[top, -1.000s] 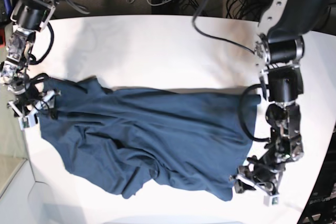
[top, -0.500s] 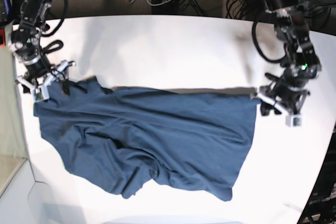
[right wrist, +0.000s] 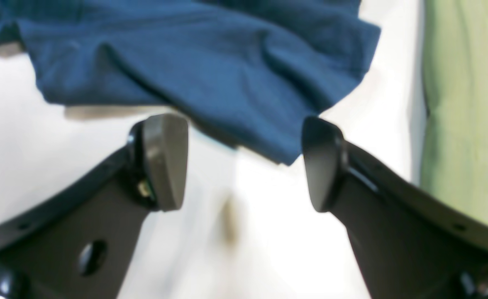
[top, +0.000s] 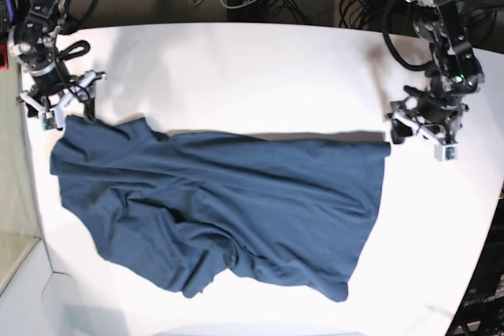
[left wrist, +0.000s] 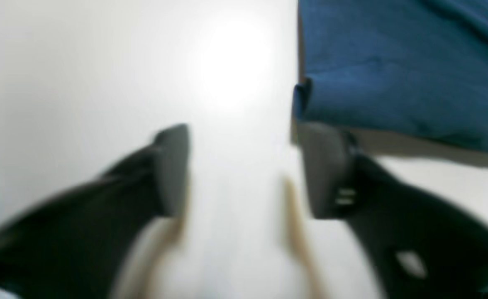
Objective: Layout the t-shirt on the table in an organized manner, then fold the t-shirt properly
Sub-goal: 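Lift the held shirt edge with both grippers and lay it down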
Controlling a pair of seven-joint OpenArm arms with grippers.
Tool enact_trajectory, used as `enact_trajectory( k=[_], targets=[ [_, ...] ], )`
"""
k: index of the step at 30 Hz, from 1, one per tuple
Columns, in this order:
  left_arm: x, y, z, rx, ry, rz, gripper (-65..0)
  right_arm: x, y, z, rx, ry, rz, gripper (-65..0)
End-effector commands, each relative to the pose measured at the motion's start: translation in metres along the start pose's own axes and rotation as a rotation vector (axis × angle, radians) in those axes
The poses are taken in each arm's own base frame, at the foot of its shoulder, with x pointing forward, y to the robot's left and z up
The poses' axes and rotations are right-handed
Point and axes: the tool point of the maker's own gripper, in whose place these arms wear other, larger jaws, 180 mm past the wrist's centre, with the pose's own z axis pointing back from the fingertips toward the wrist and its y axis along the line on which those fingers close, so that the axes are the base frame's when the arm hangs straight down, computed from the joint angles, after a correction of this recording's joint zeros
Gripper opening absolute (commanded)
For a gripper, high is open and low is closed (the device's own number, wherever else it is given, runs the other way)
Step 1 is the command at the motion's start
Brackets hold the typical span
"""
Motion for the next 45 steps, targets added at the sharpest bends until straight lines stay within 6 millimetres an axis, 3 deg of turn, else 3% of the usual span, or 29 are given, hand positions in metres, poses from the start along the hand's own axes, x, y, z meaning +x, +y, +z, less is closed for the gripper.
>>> enact_trajectory(
  k=[1, 4, 7, 13, 16, 21, 24, 29, 34, 37, 45],
  targets=[
    [0.021, -0.007, 0.000, -0.024, -0.055, -0.022, -13.9, 0.015, -0.009, 0.003, -0.020, -0.055, 0.005, -22.0],
    [0.012, -0.016, -0.007, -0.049, -0.026, -0.032, -8.8, 0.014, -0.011, 0.004, -0.025, -0.054, 0.003, -22.0],
    [0.015, -0.018, -0.015, -0.058, -0.045, -0.010, -8.9, 0.014, -0.011, 0.004, -0.025, -0.054, 0.003, -22.0],
    [-0.002, -0.029, -0.037, -0.097, 0.009, 0.001, -11.2, 0.010, -0.011, 0.005, -0.024, -0.045, 0.000, -22.1],
    [-0.002, -0.038, -0.040, -0.118, -0.009, -0.012, -19.4, 0.010, -0.011, 0.005, -0.024, -0.045, 0.000, -22.1],
    [0.000, -0.049, -0.045, -0.140, -0.005, -0.023, -40.0, 0.010, -0.011, 0.005, -0.024, -0.045, 0.000, -22.3],
    [0.002, -0.052, -0.044, -0.147, -0.011, -0.027, -51.4, 0.010, -0.023, 0.009, -0.059, -0.047, -0.009, -22.3],
    [0.016, -0.052, -0.035, -0.146, -0.051, -0.043, -65.0, 0.008, -0.038, 0.015, -0.101, -0.049, -0.022, -22.1],
    [0.047, -0.060, -0.009, -0.143, -0.091, -0.116, -64.7, 0.003, -0.042, 0.015, -0.100, -0.033, -0.016, -21.9],
    [0.067, -0.065, 0.005, -0.139, -0.131, -0.154, -64.7, 0.000, -0.037, 0.001, -0.074, -0.025, -0.045, -21.9],
    [0.073, -0.068, 0.008, -0.140, -0.145, -0.160, -64.7, -0.023, -0.029, -0.016, -0.028, 0.031, -0.092, -21.9]
  ],
)
